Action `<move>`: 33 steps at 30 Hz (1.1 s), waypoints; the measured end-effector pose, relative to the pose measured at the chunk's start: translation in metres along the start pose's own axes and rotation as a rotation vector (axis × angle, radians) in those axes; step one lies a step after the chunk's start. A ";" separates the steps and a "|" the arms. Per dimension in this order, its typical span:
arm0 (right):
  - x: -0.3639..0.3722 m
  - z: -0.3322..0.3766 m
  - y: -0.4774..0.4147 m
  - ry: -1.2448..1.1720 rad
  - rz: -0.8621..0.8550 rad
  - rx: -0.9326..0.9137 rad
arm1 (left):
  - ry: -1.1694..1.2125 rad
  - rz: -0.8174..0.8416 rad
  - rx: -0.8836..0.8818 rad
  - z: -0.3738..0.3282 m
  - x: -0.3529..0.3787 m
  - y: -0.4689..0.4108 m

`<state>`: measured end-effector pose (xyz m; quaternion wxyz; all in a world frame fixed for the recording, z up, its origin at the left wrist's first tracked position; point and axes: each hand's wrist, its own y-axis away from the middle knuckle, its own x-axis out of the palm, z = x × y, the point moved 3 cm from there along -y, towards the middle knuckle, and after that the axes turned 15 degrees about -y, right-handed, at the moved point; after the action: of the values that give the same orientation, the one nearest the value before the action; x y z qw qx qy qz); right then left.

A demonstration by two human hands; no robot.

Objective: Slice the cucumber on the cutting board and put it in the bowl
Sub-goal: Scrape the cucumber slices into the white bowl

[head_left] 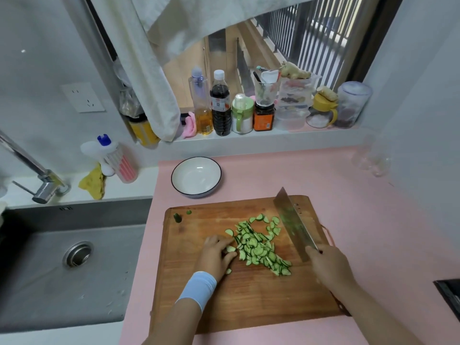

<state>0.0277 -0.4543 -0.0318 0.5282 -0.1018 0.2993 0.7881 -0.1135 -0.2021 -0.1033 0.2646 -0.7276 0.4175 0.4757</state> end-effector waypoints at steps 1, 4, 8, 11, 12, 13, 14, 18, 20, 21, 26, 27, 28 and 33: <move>-0.001 -0.002 0.001 -0.037 0.011 0.021 | -0.003 0.015 0.007 -0.004 0.002 -0.004; -0.003 -0.007 0.001 -0.127 0.040 0.062 | 0.016 0.067 -0.040 -0.010 0.002 -0.012; -0.006 -0.019 -0.004 -0.239 0.060 0.144 | 0.019 0.058 -0.109 -0.011 -0.006 -0.020; -0.006 -0.031 -0.009 -0.311 0.059 0.188 | 0.106 0.082 -0.246 -0.007 -0.008 -0.020; -0.007 -0.035 -0.011 -0.334 0.056 0.196 | 0.131 0.084 -0.274 -0.006 -0.009 -0.018; -0.008 -0.040 -0.013 -0.351 0.054 0.204 | 0.137 0.071 -0.287 -0.004 -0.009 -0.015; -0.009 -0.043 -0.015 -0.364 0.054 0.211 | 0.117 0.019 -0.280 -0.002 -0.010 -0.011; -0.014 -0.057 -0.019 -0.406 0.085 0.236 | -0.099 -0.227 -0.161 0.002 -0.006 0.018; -0.016 -0.062 -0.020 -0.410 0.100 0.245 | -0.215 -0.136 -0.085 -0.009 0.006 0.035; -0.016 -0.064 -0.020 -0.399 0.109 0.240 | -0.279 -0.094 -0.033 -0.017 0.014 0.041; -0.009 -0.066 -0.022 -0.318 0.168 0.157 | -0.447 -0.016 0.068 -0.061 0.037 0.038; -0.006 -0.065 -0.024 -0.302 0.189 0.141 | -0.453 -0.021 0.034 -0.065 0.037 0.032; -0.002 -0.064 -0.025 -0.288 0.214 0.130 | -0.448 -0.029 -0.007 -0.066 0.037 0.027; 0.024 -0.058 -0.021 -0.236 0.290 0.078 | -0.322 -0.116 0.060 -0.071 0.029 0.018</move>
<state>0.0274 -0.4638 -0.0967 0.4441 0.0559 0.2772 0.8502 -0.0894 -0.2773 -0.1006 0.3768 -0.6567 0.3412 0.5571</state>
